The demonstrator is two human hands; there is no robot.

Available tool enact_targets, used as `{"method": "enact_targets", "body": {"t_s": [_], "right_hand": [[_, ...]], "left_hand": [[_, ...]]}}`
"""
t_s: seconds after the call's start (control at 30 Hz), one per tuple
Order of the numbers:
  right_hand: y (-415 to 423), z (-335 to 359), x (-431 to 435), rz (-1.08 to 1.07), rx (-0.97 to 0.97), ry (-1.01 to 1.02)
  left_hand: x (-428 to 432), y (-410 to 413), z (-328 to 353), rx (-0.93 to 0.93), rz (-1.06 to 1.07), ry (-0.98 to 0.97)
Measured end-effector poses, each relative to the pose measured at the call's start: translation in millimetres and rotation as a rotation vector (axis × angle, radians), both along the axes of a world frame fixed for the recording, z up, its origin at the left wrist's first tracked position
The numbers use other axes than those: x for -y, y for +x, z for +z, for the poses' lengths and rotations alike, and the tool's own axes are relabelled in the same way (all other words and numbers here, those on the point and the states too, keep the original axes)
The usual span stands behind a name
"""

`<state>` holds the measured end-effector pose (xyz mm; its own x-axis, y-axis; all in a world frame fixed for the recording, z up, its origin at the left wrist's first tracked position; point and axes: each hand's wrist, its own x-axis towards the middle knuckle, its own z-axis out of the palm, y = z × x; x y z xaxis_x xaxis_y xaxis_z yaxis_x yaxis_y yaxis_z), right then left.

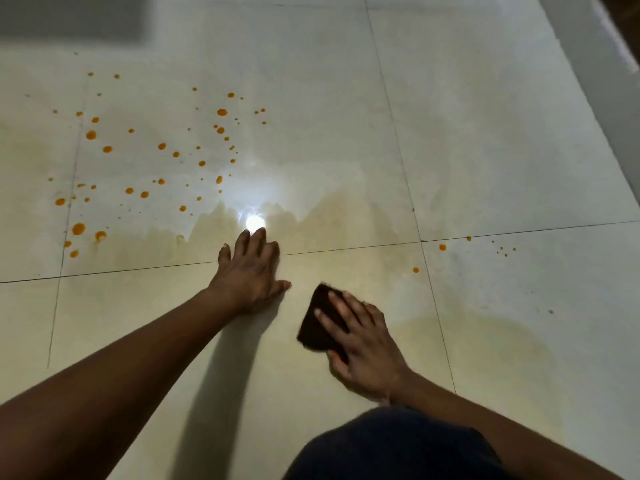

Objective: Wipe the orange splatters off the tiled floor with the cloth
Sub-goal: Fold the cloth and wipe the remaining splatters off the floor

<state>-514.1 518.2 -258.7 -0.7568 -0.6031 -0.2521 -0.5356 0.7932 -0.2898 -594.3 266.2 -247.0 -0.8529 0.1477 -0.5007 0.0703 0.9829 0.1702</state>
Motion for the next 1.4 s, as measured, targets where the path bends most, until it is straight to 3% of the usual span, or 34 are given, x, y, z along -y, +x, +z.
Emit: {"method": "enact_targets", "body": {"t_s": [0.07, 0.1, 0.17, 0.2, 0.23, 0.27, 0.37, 0.43, 0.47, 0.53, 0.6, 0.67, 0.73, 0.8, 0.83, 0.93, 1.0, 1.07, 1.13, 1.23, 1.3, 1.4], "right_hand": [[-30, -4, -34, 0.124, -0.082, -0.015], [-59, -7, -42, -0.018, -0.108, 0.023], [-115, -6, -48, -0.565, -0.133, 0.068], [-119, -5, -42, -0.721, -0.13, 0.048], [-103, -10, -33, -0.729, -0.152, 0.033], [-72, -14, -19, -0.602, -0.149, -0.006], [34, -4, -1, 0.041, 0.005, -0.058], [14, -9, -21, 0.168, -0.05, -0.072], [-13, -15, -33, 0.024, -0.092, -0.061], [-80, -14, -66, -0.507, -0.135, 0.012], [-103, -13, -91, -0.859, -0.14, 0.095], [-68, -14, -90, -0.749, -0.177, 0.08], [-9, -13, -87, -0.447, -0.135, 0.039], [16, -15, -114, -0.362, -0.138, 0.026], [12, -18, -134, -0.495, -0.18, 0.03], [-36, -22, -195, -1.151, -0.232, 0.127], [-90, -22, -204, -1.361, -0.193, 0.157], [-135, -19, -180, -1.297, -0.222, 0.163], [-143, -25, -149, -1.063, -0.265, 0.115], [-64, -19, -138, -0.733, -0.175, 0.091], [-39, -17, -180, -0.809, -0.204, 0.078], [-110, -20, -208, -1.289, -0.212, 0.141]], "left_hand": [[-21, -6, 8, 0.06, 0.043, -0.079], [-29, -9, 10, 0.076, 0.083, -0.107], [-44, -19, 8, 0.099, 0.167, -0.114], [-49, -25, 7, 0.103, 0.194, -0.111], [-52, -29, 7, 0.105, 0.203, -0.117], [-53, -33, 8, 0.101, 0.206, -0.129], [-58, -40, 9, 0.111, 0.198, -0.144], [-61, -41, 12, 0.138, 0.219, -0.133], [-63, -41, 16, 0.148, 0.216, -0.134], [-67, -40, 19, 0.129, 0.139, -0.173], [-79, -40, 23, 0.042, -0.094, -0.222], [-102, -43, 24, 0.034, -0.294, -0.179], [-132, -53, 24, 0.108, -0.306, -0.073], [-160, -65, 22, 0.169, -0.244, -0.007], [-171, -70, 21, 0.2, -0.216, -0.009], [-191, -79, 12, 0.281, -0.169, -0.094], [-195, -81, 8, 0.316, -0.142, -0.136], [-201, -84, 5, 0.347, -0.117, -0.175], [-206, -86, 5, 0.375, -0.086, -0.203], [-207, -86, 9, 0.386, -0.061, -0.213], [-209, -87, 8, 0.391, -0.061, -0.215], [-211, -87, 7, 0.397, -0.042, -0.209]]}}
